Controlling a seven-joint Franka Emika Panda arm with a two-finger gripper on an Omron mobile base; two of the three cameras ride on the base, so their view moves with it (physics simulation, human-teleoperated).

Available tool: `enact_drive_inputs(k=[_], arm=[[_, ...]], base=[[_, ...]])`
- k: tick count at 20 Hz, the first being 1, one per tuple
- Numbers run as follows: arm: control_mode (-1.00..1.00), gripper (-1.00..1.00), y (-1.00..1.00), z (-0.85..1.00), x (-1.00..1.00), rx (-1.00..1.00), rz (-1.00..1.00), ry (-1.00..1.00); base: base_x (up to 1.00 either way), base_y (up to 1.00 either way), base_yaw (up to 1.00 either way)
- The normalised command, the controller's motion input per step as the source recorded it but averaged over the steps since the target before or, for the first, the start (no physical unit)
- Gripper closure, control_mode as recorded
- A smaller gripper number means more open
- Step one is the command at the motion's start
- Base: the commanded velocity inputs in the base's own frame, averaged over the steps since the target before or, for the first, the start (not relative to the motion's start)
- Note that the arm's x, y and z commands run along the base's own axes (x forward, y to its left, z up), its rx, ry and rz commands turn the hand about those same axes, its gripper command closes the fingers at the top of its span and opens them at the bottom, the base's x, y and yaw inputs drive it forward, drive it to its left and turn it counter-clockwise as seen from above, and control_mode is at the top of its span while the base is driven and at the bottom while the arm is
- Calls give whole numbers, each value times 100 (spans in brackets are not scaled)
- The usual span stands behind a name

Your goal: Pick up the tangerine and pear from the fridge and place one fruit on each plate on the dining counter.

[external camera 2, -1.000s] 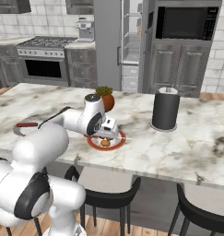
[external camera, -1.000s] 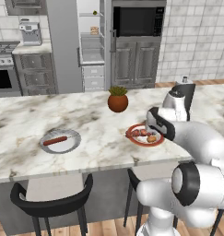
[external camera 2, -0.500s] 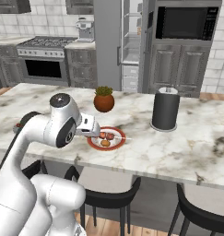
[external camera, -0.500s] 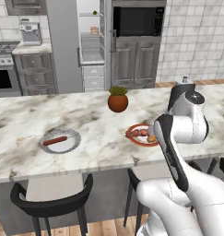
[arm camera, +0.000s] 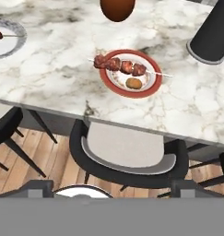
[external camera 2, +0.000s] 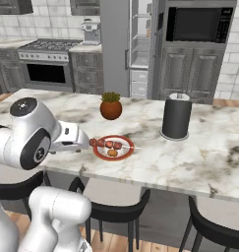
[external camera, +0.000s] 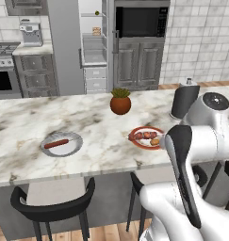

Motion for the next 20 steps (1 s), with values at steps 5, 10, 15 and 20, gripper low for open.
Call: enact_drive_inputs(k=[5, 10, 15, 20], arm=[[-100, -100, 0, 45, -56, -1, -3, 32], [-100, -100, -9, 1, -26, 22, -4, 16], [-100, -100, 0, 0, -76, 9, -20, -3], [-100, -100, 4, 14, -41, -8, -28, 1]], base=[[0, 0, 0], [0, 0, 0], [0, 0, 0], [0, 0, 0]])
